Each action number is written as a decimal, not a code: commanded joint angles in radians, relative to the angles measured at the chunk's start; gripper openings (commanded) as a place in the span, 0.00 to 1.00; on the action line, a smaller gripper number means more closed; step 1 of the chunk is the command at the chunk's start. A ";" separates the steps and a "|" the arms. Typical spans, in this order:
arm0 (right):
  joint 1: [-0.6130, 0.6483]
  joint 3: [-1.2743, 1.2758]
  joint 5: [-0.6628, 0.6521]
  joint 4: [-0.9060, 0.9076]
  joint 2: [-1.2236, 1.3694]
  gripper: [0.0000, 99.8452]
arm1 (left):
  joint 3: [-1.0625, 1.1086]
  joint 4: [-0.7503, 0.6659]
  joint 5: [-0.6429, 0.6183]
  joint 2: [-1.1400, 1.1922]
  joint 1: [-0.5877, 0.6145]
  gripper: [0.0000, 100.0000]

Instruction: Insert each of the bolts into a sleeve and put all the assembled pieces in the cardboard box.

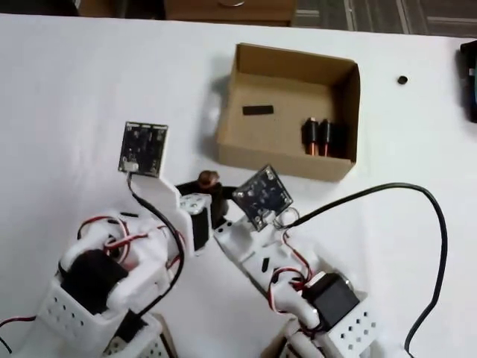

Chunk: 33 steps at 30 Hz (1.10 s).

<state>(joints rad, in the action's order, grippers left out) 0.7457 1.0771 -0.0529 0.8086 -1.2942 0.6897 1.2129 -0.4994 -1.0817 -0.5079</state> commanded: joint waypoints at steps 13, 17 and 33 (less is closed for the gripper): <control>-0.030 -0.110 0.000 -0.028 0.002 0.02 | -0.077 0.025 0.015 0.002 0.006 0.50; -0.127 -0.110 0.002 -0.036 0.005 0.02 | -0.239 -0.011 0.017 0.002 0.103 0.49; -0.524 -0.417 -0.003 -0.120 0.492 0.02 | -0.501 0.130 0.017 0.003 0.377 0.10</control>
<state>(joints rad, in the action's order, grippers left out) 0.2516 0.8101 -0.0499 0.7119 -0.8968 0.2248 1.3096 -0.4887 -1.0817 -0.1734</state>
